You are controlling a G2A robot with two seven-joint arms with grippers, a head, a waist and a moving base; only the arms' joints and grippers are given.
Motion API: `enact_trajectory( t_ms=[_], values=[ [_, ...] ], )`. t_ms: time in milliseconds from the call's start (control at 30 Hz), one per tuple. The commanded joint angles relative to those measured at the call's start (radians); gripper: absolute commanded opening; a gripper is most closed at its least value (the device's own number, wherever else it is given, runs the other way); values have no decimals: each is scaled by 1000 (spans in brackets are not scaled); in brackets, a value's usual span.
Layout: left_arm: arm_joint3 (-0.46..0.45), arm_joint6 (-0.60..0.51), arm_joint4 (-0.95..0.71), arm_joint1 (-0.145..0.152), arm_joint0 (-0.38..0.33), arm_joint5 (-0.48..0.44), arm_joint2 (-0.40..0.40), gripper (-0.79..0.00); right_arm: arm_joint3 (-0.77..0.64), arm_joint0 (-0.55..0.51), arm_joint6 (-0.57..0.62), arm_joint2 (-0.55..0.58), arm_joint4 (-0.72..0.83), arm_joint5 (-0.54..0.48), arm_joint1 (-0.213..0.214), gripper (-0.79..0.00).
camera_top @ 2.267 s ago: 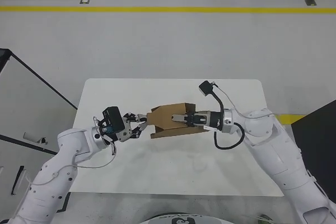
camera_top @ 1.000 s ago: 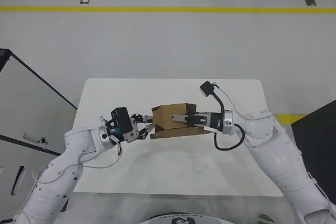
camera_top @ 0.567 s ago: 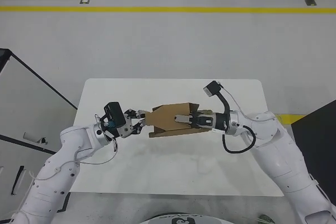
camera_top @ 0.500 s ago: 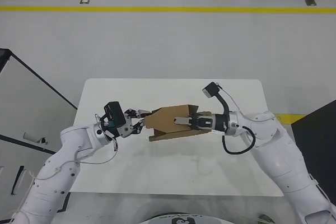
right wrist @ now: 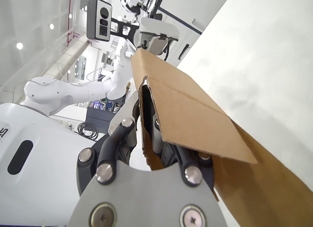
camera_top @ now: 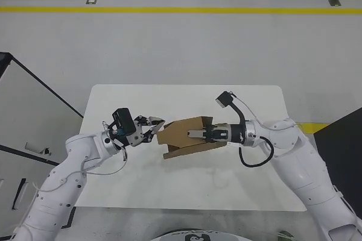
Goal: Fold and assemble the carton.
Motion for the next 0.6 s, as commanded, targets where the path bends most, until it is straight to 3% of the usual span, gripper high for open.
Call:
enact_trajectory(
  t_ms=[0,233,567],
  values=[
    [-2,1,2,1,4,-1,-3,-785,-4,-6,-27,7,-5,-3,1,-785],
    [-14,1,-1,2,17,-5,-9,-785,-18,-17,-100,15,-27,9,0,-785],
    [-47,2,-3,2,32,-19,-1,-785,-8,3,-102,-10,-32,60,-4,-785]
  ],
)
